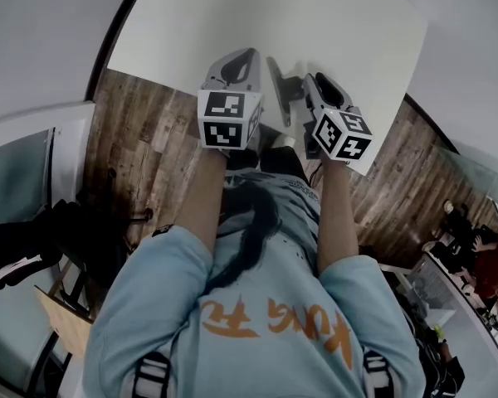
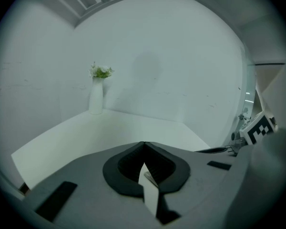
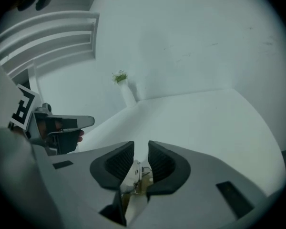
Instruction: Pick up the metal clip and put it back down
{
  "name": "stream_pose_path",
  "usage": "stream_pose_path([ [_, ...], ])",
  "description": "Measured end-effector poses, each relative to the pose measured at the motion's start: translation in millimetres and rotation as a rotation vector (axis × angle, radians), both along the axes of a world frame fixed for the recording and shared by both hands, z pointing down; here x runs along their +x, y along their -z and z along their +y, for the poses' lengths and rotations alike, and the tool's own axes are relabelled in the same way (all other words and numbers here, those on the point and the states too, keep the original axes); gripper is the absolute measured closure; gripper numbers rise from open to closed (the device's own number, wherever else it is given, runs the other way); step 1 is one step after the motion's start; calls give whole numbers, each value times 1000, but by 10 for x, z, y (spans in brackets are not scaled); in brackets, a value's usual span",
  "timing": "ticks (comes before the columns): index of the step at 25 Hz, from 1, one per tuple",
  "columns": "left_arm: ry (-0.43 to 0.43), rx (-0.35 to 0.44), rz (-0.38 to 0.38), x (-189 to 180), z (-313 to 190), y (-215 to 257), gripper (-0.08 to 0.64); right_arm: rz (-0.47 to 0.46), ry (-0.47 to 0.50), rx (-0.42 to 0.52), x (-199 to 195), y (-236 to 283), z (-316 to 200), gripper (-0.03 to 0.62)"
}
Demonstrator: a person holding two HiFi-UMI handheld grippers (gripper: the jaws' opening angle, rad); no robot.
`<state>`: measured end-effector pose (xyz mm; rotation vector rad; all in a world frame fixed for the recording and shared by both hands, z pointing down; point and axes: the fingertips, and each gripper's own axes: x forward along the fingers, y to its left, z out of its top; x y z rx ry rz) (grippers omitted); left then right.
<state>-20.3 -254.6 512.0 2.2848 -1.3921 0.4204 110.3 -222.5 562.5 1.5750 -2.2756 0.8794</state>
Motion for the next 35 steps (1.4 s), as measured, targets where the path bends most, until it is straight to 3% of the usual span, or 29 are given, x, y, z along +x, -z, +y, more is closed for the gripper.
stream_pose_path([
  [9, -49, 95, 30, 117, -166, 416, 543, 42, -18, 169, 14, 589, -222, 552],
  [20, -106, 261, 57, 326, -452, 1099, 543, 75, -41, 349, 99, 1324, -574, 580],
  [31, -134, 453, 82, 606, -656, 2001, 543, 112, -122, 605, 527, 2450, -791, 580],
  [35, -120, 515, 96, 740, -713, 2332, 543, 196, -169, 680, 746, 2794, -796, 580],
])
